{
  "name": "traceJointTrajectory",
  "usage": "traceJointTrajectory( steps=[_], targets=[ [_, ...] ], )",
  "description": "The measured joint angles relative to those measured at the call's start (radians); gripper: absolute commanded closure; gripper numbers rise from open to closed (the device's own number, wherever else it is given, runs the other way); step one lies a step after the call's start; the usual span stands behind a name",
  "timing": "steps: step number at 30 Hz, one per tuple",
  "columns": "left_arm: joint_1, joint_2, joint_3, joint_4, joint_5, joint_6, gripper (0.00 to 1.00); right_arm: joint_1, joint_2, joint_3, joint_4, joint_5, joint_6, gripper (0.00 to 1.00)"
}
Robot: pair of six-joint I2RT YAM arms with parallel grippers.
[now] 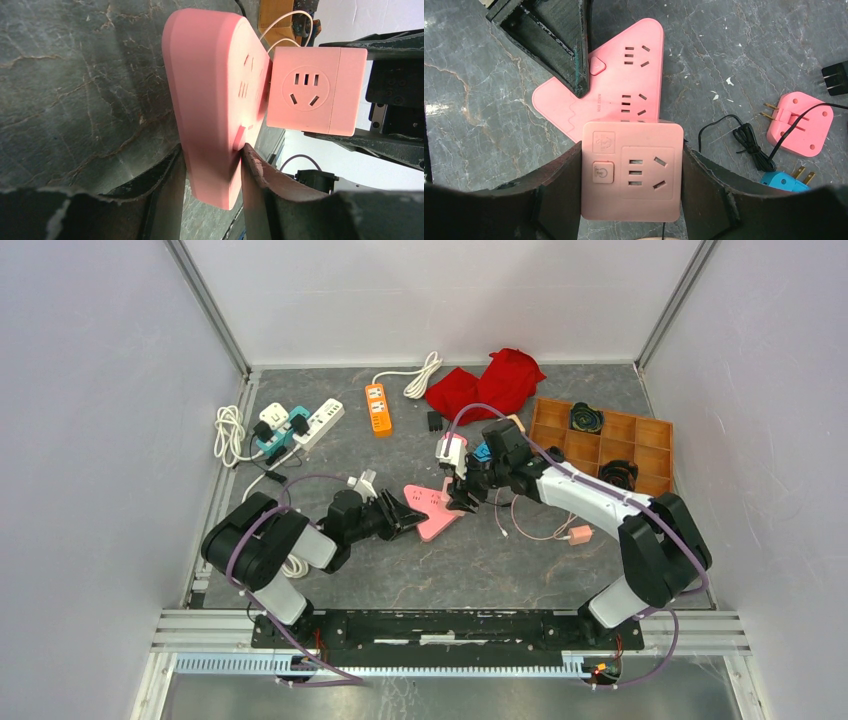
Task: Pull the plug off the socket
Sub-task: Remove the plug from the socket.
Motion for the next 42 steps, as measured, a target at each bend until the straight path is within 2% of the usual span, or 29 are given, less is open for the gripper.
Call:
traceJointTrajectory(
  steps=[11, 21, 27, 38, 42],
  targets=[
    [-0.002, 0.000, 0.004, -0.002, 0.002, 0.000, 0.98, -0.006, 0.001, -0.004, 0.008, -0.039, 0.013, 1.00],
    [0.004, 0.000, 0.000, -0.022, 0.011, 0.000, 0.98, 0.088, -0.012, -0.008, 0.013, 0.110, -0.017, 1.00],
    [0.005, 0.000, 0.002, -0.026, 0.013, 0.000, 0.98, 0.104, -0.016, -0.008, 0.005, 0.137, -0.027, 1.00],
    [-0.004, 0.004, 0.032, -0.026, 0.012, 0.029, 0.98, -0.054, -0.018, -0.008, -0.006, -0.067, 0.011, 1.00],
    [-0.006, 0.004, 0.036, -0.023, 0.012, 0.033, 0.98, -0.069, -0.018, -0.008, -0.006, -0.089, 0.026, 1.00]
  ],
)
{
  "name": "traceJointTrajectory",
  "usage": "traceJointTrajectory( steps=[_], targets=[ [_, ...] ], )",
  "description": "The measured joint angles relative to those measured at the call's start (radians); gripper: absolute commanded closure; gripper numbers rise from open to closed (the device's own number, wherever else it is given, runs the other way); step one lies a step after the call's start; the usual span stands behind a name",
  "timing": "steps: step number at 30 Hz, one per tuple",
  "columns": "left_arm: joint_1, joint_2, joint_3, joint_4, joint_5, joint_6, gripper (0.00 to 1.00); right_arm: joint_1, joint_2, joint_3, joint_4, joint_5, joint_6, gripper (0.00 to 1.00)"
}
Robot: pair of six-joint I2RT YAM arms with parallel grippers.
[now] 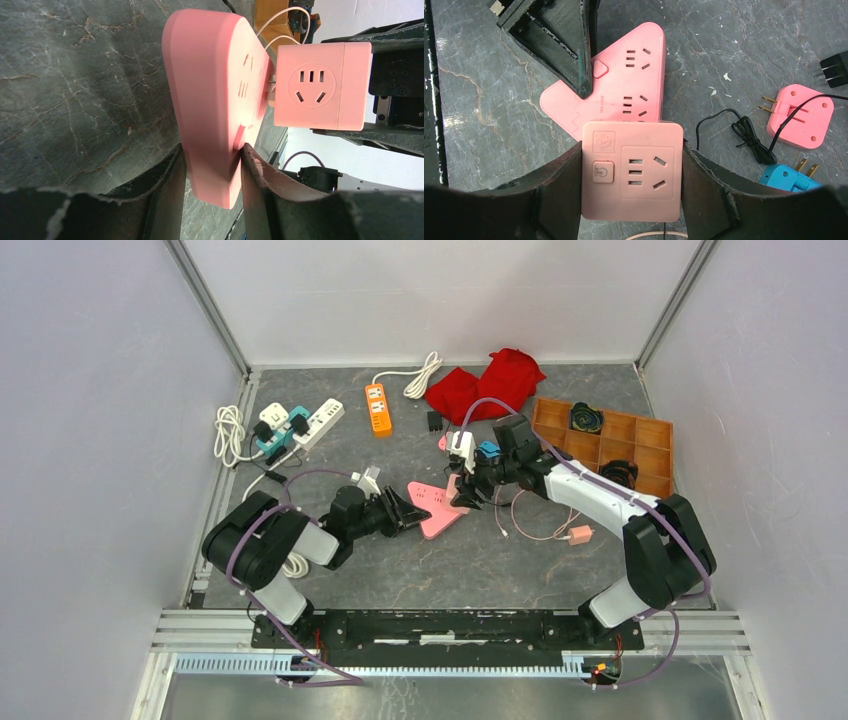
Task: Pull the plug off the socket
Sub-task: Remove the plug from the socket.
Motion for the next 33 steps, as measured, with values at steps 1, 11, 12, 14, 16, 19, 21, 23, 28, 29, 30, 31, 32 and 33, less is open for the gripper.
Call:
traceJointTrajectory(
  steps=[1, 11, 12, 14, 16, 19, 21, 23, 28, 29, 30, 31, 32, 33],
  targets=[
    [0.000, 0.000, 0.000, 0.000, 0.000, 0.000, 0.98, 0.000, 0.000, 0.000, 0.000, 0.000, 0.002, 1.00],
    [0.008, -0.006, -0.002, -0.041, 0.006, 0.006, 0.98, 0.123, -0.003, -0.002, 0.008, 0.146, -0.043, 1.00],
    [0.010, -0.008, -0.002, -0.045, 0.008, 0.006, 0.98, 0.141, -0.007, -0.002, 0.008, 0.175, -0.051, 1.00],
    [0.011, -0.011, -0.002, -0.052, 0.009, 0.006, 0.98, 0.166, -0.016, -0.002, 0.004, 0.220, -0.061, 1.00],
    [0.011, -0.014, -0.002, -0.058, 0.008, 0.006, 0.98, 0.184, -0.022, -0.002, 0.001, 0.253, -0.072, 1.00],
    [0.011, -0.013, 0.006, -0.069, 0.008, 0.006, 0.98, 0.193, -0.025, -0.002, -0.006, 0.276, -0.079, 1.00],
    [0.011, -0.013, 0.010, -0.077, 0.008, 0.006, 0.98, 0.182, -0.026, -0.002, -0.010, 0.267, -0.076, 1.00],
    [0.011, -0.011, 0.014, -0.081, 0.002, 0.009, 0.98, 0.154, -0.028, -0.002, -0.014, 0.226, -0.069, 1.00],
    [0.020, 0.001, 0.022, -0.089, -0.036, 0.018, 0.98, 0.024, -0.076, -0.002, -0.037, 0.056, -0.036, 1.00],
    [0.020, 0.001, 0.022, -0.089, -0.038, 0.018, 0.98, -0.002, -0.088, -0.002, -0.037, 0.032, -0.029, 1.00],
    [0.020, 0.001, 0.022, -0.088, -0.039, 0.018, 0.98, -0.020, -0.096, -0.002, -0.035, 0.018, -0.022, 1.00],
    [0.020, 0.001, 0.022, -0.088, -0.041, 0.018, 0.98, -0.039, -0.101, -0.002, -0.032, 0.003, -0.014, 1.00],
    [0.020, 0.000, 0.022, -0.089, -0.043, 0.018, 0.98, -0.051, -0.103, -0.002, -0.028, -0.010, -0.006, 1.00],
    [0.020, -0.001, 0.022, -0.090, -0.046, 0.018, 0.98, -0.055, -0.104, -0.002, -0.024, -0.023, 0.003, 1.00]
  ],
)
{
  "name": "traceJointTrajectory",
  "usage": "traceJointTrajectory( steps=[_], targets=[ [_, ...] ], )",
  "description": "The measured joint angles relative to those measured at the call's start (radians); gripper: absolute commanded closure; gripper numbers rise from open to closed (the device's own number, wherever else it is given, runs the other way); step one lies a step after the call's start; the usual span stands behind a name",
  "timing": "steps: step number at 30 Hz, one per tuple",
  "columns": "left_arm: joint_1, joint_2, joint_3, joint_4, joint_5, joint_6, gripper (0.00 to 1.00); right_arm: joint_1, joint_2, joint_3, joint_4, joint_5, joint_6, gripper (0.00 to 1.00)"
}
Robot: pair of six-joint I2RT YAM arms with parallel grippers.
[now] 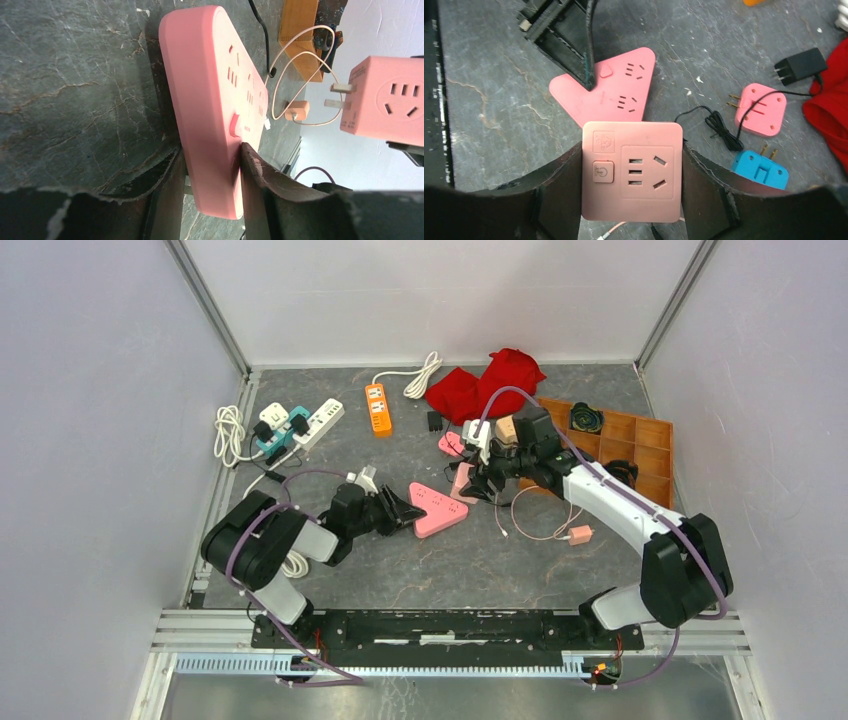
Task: Pull the plug off the socket
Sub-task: Remove the plug from the socket, then place the plug at the center of the board.
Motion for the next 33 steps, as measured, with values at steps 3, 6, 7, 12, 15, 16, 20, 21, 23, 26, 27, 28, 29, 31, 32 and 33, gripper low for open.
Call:
traceJointTrajectory(
  steps=[3, 6, 7, 12, 15, 16, 20, 21, 23, 26, 27, 28, 29, 31, 32, 33],
  targets=[
    [0.000, -0.016, 0.000, -0.015, -0.008, 0.002, 0.98, -0.001, 0.000, 0.000, 0.004, -0.039, 0.018, 1.00],
    [0.003, -0.056, -0.001, -0.051, -0.033, 0.019, 0.98, -0.008, 0.000, 0.000, 0.011, -0.079, 0.034, 1.00],
    [0.006, -0.070, -0.001, -0.067, -0.040, 0.027, 0.98, -0.014, -0.001, 0.000, 0.013, -0.089, 0.039, 1.00],
    [0.036, -0.142, 0.040, -0.196, -0.063, 0.063, 0.98, -0.061, -0.018, -0.006, 0.031, -0.128, 0.058, 1.00],
    [0.080, -0.157, 0.101, -0.268, -0.071, 0.095, 0.98, -0.081, -0.034, -0.008, 0.042, -0.145, 0.069, 1.00],
    [0.098, -0.163, 0.123, -0.294, -0.071, 0.105, 0.98, -0.085, -0.039, -0.008, 0.047, -0.151, 0.072, 1.00],
    [0.192, -0.202, 0.174, -0.372, -0.066, 0.131, 0.98, -0.093, -0.042, -0.011, 0.063, -0.166, 0.077, 1.00],
    [0.217, -0.212, 0.180, -0.386, -0.064, 0.132, 0.98, -0.094, -0.042, -0.013, 0.065, -0.169, 0.079, 1.00],
    [0.282, -0.229, 0.198, -0.423, -0.051, 0.136, 0.98, -0.096, -0.042, -0.017, 0.068, -0.175, 0.080, 1.00],
    [0.358, -0.238, 0.242, -0.493, -0.043, 0.152, 0.98, -0.096, -0.042, -0.022, 0.069, -0.176, 0.080, 1.00],
    [0.378, -0.238, 0.267, -0.528, -0.044, 0.167, 0.98, -0.096, -0.042, -0.022, 0.069, -0.176, 0.080, 1.00],
    [0.395, -0.237, 0.294, -0.561, -0.044, 0.184, 0.98, -0.097, -0.042, -0.023, 0.069, -0.176, 0.080, 1.00],
    [0.409, -0.234, 0.331, -0.605, -0.044, 0.208, 0.98, -0.097, -0.042, -0.023, 0.069, -0.176, 0.080, 1.00],
    [0.426, -0.217, 0.394, -0.653, -0.043, 0.240, 0.98, -0.098, -0.042, -0.023, 0.070, -0.176, 0.080, 1.00],
    [0.434, -0.203, 0.423, -0.665, -0.043, 0.254, 0.98, -0.098, -0.042, -0.023, 0.069, -0.176, 0.080, 1.00],
    [0.439, -0.188, 0.445, -0.673, -0.044, 0.267, 0.98, -0.098, -0.042, -0.023, 0.070, -0.176, 0.080, 1.00]
  ],
)
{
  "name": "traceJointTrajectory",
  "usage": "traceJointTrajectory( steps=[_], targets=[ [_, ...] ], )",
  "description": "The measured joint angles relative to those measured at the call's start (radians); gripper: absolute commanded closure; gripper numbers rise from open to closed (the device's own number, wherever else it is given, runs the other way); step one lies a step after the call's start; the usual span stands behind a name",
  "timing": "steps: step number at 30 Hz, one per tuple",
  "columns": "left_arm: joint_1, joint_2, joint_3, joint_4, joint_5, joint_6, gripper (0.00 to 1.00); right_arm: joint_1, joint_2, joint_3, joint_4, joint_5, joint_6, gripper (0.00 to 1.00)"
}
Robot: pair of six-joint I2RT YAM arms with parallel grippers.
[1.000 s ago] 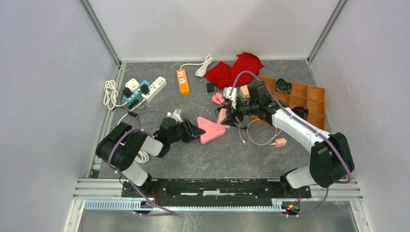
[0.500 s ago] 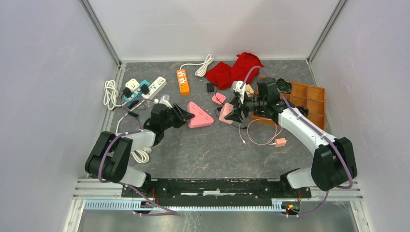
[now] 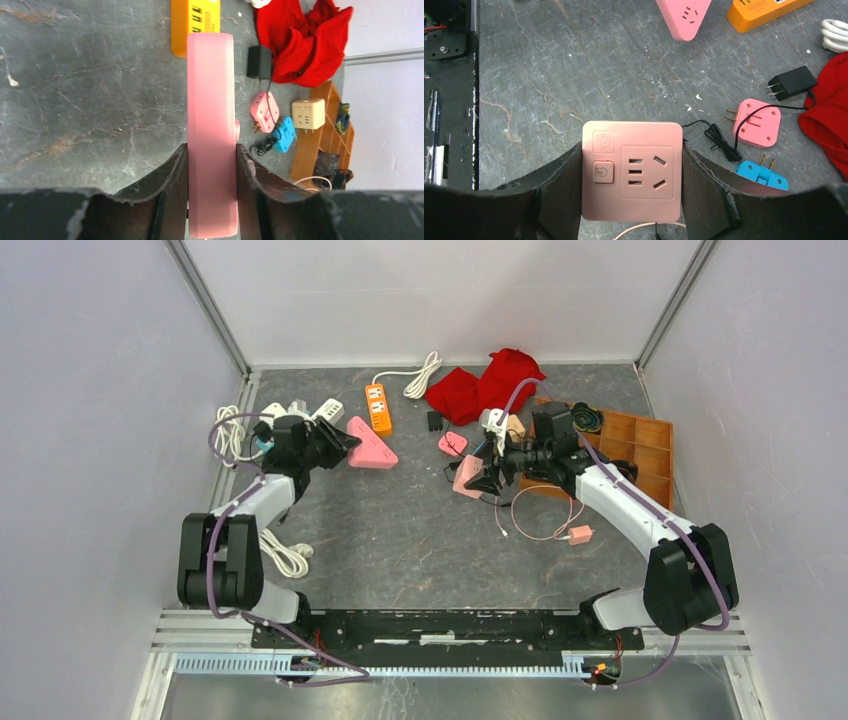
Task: Pull the plug off the socket
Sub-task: Place the plug at the center of the board.
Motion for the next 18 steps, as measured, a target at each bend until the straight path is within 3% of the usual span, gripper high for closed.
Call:
traceJointTrajectory(
  steps=[7, 10, 11, 14, 18],
  targets=[
    [0.030, 0.187, 0.127, -0.062, 0.022, 0.038, 0.96, 0.000, 0.000, 0.000, 0.000, -0.001, 0.000, 1.00],
    [0.035, 0.243, 0.192, -0.085, 0.026, 0.040, 0.82, 0.000, 0.000, 0.000, 0.000, -0.001, -0.001, 1.00],
    [0.035, 0.261, 0.215, -0.095, 0.026, 0.043, 0.70, 0.000, 0.000, 0.000, 0.000, -0.002, -0.001, 1.00],
    [0.035, 0.319, 0.290, -0.136, 0.027, 0.065, 0.49, 0.000, 0.000, 0.000, 0.000, -0.004, -0.001, 1.00],
    [0.037, 0.379, 0.357, -0.211, -0.005, 0.135, 0.39, -0.004, 0.000, 0.000, 0.000, -0.004, -0.002, 1.00]
  ],
)
